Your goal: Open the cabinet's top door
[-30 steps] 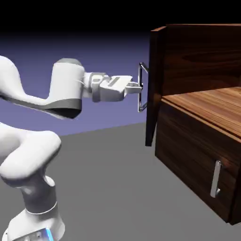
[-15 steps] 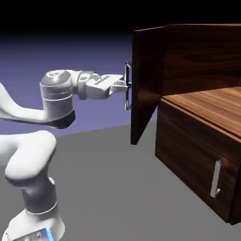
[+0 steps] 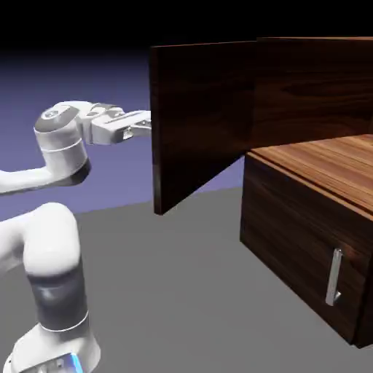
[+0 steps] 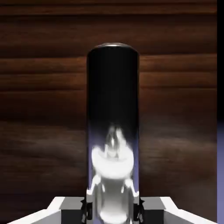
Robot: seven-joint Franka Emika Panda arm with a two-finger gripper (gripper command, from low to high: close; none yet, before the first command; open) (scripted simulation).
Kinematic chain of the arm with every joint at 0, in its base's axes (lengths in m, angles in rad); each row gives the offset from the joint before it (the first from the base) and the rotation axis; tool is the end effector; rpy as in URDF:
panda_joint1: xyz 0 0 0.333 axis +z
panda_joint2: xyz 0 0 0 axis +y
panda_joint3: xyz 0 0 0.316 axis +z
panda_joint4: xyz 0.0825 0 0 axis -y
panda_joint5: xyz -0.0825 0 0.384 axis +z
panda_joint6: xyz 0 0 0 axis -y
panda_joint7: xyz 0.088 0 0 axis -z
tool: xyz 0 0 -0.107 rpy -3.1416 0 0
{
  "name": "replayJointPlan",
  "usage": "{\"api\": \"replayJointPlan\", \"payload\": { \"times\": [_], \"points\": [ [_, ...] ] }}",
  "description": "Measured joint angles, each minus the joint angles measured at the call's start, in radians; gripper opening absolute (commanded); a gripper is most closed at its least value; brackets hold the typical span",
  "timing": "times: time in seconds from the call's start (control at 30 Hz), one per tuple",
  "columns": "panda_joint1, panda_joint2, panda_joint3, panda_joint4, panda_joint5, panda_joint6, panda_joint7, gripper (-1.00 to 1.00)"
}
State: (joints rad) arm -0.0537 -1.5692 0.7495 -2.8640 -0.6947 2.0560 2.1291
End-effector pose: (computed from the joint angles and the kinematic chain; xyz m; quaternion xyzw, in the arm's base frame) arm 0.1732 0.1446 0.5483 0.4608 -0.5364 0.7050 0.0535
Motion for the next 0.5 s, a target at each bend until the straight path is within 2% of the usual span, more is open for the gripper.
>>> {"api": "replayJointPlan", "payload": {
  "times": [0.2, 0.5],
  "points": [
    [-0.054, 0.043, 0.186, 0.187, 0.148, -0.26, -0.006, -1.0],
    [-0.252, 0.087, 0.359, 0.513, 0.273, -0.574, -0.03, -1.0]
  ]
}}
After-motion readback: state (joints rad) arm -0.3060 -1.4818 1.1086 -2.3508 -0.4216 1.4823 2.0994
